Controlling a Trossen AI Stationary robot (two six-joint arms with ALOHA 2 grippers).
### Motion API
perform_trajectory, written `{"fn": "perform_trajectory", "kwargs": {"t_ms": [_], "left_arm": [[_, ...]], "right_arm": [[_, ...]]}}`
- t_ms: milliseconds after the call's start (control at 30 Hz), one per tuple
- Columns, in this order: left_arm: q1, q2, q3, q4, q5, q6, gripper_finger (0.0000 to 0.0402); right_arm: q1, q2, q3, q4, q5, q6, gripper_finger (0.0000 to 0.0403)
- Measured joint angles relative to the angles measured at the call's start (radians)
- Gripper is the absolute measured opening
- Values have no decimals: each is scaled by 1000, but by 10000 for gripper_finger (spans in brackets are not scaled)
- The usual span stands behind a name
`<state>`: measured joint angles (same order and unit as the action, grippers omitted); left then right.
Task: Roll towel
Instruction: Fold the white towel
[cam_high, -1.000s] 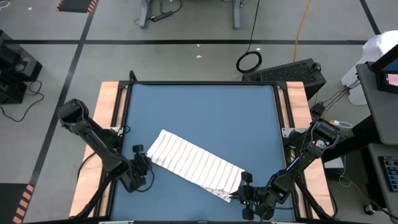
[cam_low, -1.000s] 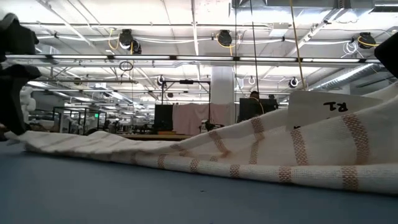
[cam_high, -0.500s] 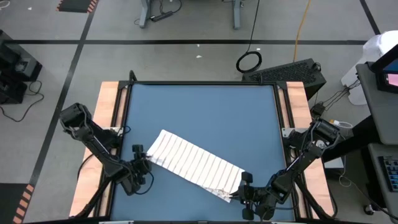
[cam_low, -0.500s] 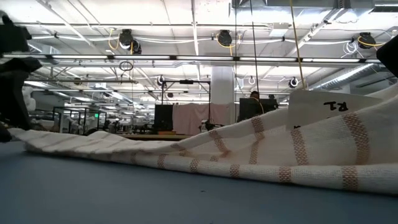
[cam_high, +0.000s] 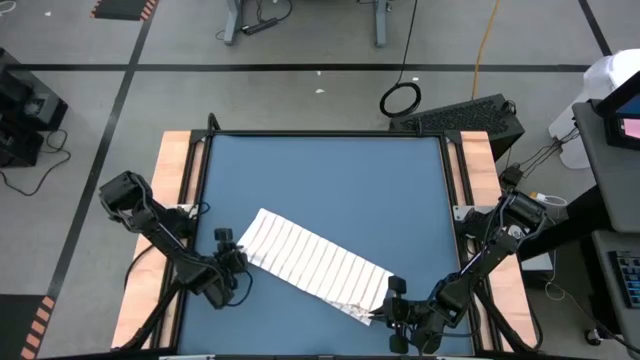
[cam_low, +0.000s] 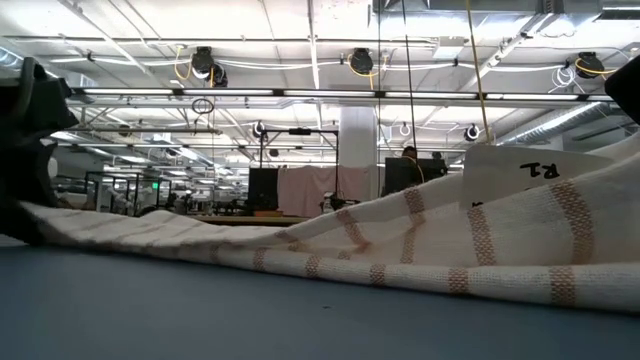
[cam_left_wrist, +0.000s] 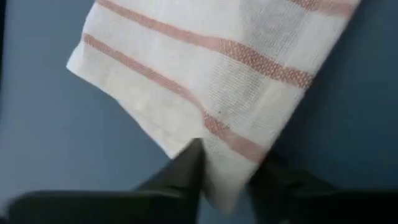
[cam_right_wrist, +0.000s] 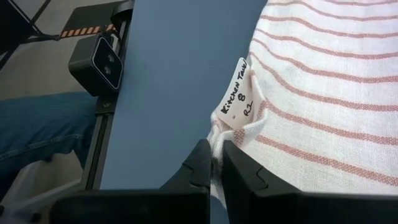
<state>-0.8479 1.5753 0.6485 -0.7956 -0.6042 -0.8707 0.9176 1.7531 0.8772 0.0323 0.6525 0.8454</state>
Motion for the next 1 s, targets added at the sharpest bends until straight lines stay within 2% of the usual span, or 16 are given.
{"fn": "perform_trajectory", "kwargs": {"t_ms": [67,100,200,400,533,733,900,1000], "left_arm": [[2,-9,17,-17,3,23,41],[2,-17,32,-17,3,31,24],[4,-40,72,-54,-4,41,24],[42,-100,161,-248,-80,42,18],[86,-171,181,-290,-58,41,19],[91,-229,181,-196,132,12,32],[46,-216,156,13,210,-91,34],[6,-187,144,145,207,-118,36]], "right_arm": [[0,0,0,-1,2,0,9],[0,0,0,-3,4,-1,9],[0,0,0,-21,7,-7,9],[-2,-63,0,-154,29,3,9],[-2,-132,0,-251,54,5,9],[-2,-191,0,-275,55,7,9],[13,-180,0,-231,48,7,9],[35,-179,0,-254,55,25,9]]}}
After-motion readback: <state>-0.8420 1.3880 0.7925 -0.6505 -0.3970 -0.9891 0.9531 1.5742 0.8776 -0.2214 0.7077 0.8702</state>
